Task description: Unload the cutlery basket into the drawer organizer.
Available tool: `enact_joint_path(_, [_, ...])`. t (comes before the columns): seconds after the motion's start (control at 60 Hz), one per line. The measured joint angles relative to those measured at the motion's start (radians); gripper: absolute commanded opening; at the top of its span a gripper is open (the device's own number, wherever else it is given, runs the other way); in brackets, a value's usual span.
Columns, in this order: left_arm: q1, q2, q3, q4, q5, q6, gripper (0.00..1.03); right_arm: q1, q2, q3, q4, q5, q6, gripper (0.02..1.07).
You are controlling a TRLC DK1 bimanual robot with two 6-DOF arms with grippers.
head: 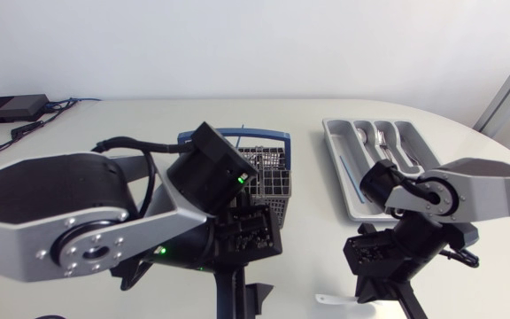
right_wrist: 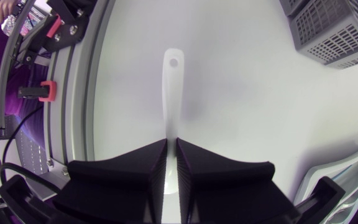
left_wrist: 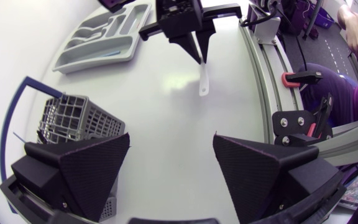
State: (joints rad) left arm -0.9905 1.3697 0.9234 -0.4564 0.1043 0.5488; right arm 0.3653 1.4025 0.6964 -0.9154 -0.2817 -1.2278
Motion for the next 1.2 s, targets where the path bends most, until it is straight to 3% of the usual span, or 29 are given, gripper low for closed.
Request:
enact_joint_path(0.3, [-0.116,-0.028,-0.031,0.093,-0.088,0.045,0.98,-0.021,0.016,0.162,-0.196,-0.151,-0.053,0.08])
enact_joint_path(0.533, [-0.127,-0.028,-0.037,0.126,-0.114,0.08,0.98,-0.029,0.086,0.261,-0.313,-0.22,-0.107,0.08])
enact_joint_path(0.917, [-0.167,-0.028,-0.045,0.153,-0.164,0.126,0.98,-0.014,0.168,0.377,-0.395,-0.271,-0.135,0.08])
enact_joint_path(1.2, [-0.167,-0.014,-0.045,0.188,-0.166,0.134,0.85,0.02,0.176,0.404,-0.413,-0.295,-0.134,0.08])
